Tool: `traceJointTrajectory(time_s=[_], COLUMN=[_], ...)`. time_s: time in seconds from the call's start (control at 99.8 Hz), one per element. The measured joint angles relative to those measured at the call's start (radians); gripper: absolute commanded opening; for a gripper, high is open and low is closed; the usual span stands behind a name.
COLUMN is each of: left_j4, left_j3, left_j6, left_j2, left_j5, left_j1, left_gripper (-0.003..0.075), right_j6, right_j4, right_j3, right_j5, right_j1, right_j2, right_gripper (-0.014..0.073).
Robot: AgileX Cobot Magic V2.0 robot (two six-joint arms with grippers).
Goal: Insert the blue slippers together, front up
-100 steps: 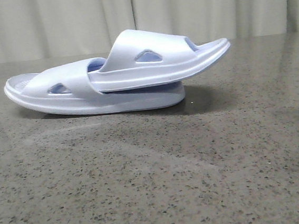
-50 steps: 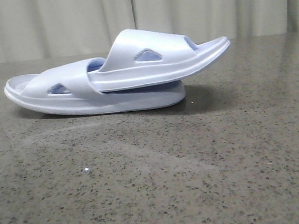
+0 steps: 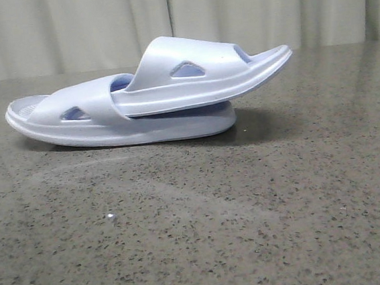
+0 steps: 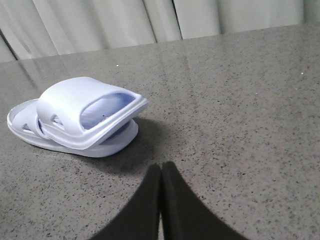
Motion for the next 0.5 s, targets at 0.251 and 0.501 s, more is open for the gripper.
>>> traceJointTrajectory(time_s=[0.251,0.501], left_j4=[-0.002,0.093], left_j3=[0.0,0.011], left_j6=[0.0,-0.083], left_j2=[0.0,0.0], left_j5=[0.0,-0.034], left_j1=[0.0,0.0], left_gripper=[0.0015,0.0015], right_j6=[0.0,0.0], right_j4=[0.0,0.0], right_j3=[0.0,0.0], right_j5=[0.0,0.0], right_j1=[0.0,0.0], right_j2=[0.0,0.0], right_gripper=[-0.0078,-0.0078])
